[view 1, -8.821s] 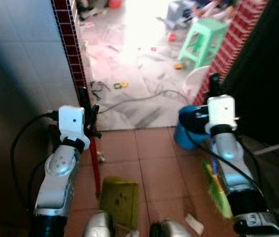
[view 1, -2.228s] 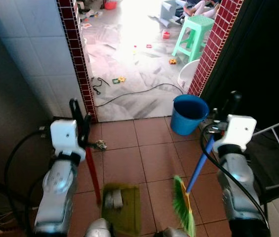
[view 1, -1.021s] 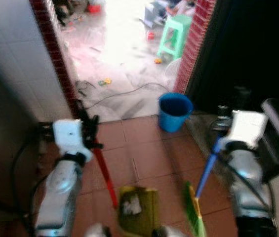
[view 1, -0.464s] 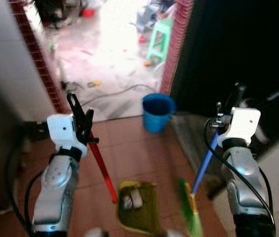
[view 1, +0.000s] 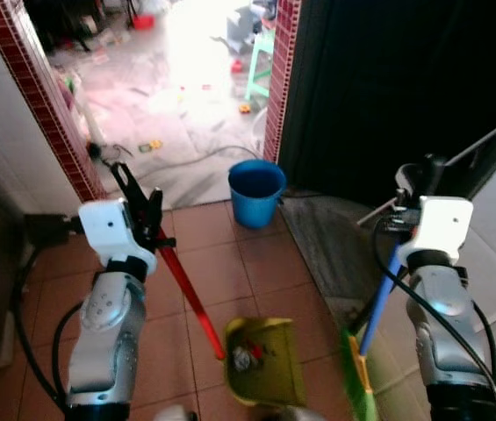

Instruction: Sweep floor

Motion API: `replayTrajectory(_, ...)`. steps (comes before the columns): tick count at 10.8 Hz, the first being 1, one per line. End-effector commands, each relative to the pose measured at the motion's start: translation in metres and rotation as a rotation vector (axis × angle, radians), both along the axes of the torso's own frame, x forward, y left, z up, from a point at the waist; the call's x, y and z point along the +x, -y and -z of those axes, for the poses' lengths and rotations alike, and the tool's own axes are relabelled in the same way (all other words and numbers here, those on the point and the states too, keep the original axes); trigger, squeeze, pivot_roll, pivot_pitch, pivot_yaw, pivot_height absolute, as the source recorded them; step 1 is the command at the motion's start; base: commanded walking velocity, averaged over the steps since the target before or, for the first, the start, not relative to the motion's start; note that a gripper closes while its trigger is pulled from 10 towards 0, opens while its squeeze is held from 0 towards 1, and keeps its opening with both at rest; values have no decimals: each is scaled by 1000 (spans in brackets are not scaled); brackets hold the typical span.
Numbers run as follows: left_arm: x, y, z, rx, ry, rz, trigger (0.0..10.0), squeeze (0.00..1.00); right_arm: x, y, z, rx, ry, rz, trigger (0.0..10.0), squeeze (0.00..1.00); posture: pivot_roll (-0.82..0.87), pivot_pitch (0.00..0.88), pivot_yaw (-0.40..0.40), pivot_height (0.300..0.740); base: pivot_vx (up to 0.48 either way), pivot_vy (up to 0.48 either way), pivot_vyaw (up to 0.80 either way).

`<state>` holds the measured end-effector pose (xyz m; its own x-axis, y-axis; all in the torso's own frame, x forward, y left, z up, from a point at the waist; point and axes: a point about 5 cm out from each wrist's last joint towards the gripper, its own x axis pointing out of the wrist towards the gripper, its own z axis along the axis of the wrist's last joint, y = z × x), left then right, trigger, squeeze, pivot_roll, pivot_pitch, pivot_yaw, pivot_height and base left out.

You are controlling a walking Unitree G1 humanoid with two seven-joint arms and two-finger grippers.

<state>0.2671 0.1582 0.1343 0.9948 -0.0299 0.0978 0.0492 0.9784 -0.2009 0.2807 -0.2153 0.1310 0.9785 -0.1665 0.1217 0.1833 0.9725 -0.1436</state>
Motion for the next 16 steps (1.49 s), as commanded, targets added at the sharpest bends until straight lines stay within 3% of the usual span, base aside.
replayTrajectory(1, 5, -7, -13, -26, 56, -33, 10000, 0, 4, -3, -10, -13, 42, -24, 10000, 0, -81, 0, -21, 740, 0, 0, 0)
replayTrajectory(4, 15, -18, -34, -69, 120, -100, 10000, 0, 4, -3, -8, -24, 32, -31, 10000, 0, -80, 0, -27, 740, 0, 0, 0)
replayTrajectory(9, 28, -37, -69, -77, 228, -86, 10000, 0, 0, -8, -1, -23, 17, -40, 10000, 0, -66, 6, -24, 740, 0, 0, 0)
replayTrajectory(11, 36, -47, -78, -99, 259, -116, 10000, 0, 0, -8, -1, -27, 16, -41, 10000, 0, -70, 3, -24, 740, 328, 351, 0)
replayTrajectory(16, 43, -47, -99, -143, 327, -118, 10000, 0, 1, -9, 0, -37, 13, -50, 10000, 0, -71, 0, -27, 740, 327, 352, 0)
